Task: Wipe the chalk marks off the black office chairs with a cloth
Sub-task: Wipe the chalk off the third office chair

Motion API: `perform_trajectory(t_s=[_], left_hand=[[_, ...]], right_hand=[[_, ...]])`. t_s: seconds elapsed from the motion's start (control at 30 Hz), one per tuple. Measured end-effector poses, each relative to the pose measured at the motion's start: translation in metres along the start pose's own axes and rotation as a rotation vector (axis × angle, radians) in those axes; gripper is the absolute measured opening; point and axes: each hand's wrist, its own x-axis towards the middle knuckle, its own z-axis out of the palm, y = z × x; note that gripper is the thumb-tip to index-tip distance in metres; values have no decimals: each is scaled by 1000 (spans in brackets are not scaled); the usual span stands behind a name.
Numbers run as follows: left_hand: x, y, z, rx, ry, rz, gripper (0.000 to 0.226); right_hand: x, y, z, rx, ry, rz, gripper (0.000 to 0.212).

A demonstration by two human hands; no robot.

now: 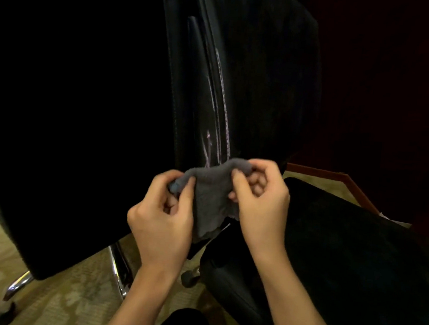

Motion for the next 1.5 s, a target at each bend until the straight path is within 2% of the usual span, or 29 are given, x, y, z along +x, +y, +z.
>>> perform_trajectory(t_s=[0.13, 0.2, 0.3, 0.43, 0.5, 0.6, 0.73, 0.93, 1.07, 1.2, 1.37, 1.5], left_hand=[[23, 35, 9, -121, 33, -72, 23], [26, 36, 15, -121, 34, -127, 29], [13, 22, 18, -110, 3, -174, 24], [3, 14, 16, -123, -24, -146, 24], [21, 21, 18, -198, 11, -152, 22], [66, 38, 22, -210, 77, -90, 19], [97, 45, 23, -155, 85, -56, 20], [56, 25, 21, -189, -10, -84, 20], [93, 35, 27, -248, 67, -67, 20], [144, 53, 28, -226, 155, -13, 20], [136, 44, 23, -161, 88, -70, 27], [112, 35, 19, -182, 11, -137, 29]], right_hand=[[36, -28, 10, -16, 57, -71, 10], [38, -24, 11, -90, 40, -72, 9], [12, -4, 4, -95, 29, -54, 12], [2, 2, -2, -112, -21, -28, 14], [26, -14, 5, -159, 21, -82, 22], [75, -53, 18, -269, 32, -180, 18], [106, -71, 22, -276, -76, -144, 11], [67, -47, 3, -250, -155, -31, 12], [106, -75, 18, -342, -92, -179, 13], [156, -113, 40, -311, -140, -232, 9], [148, -101, 38, -244, -170, -172, 15], [122, -85, 17, -284, -269, -121, 10]])
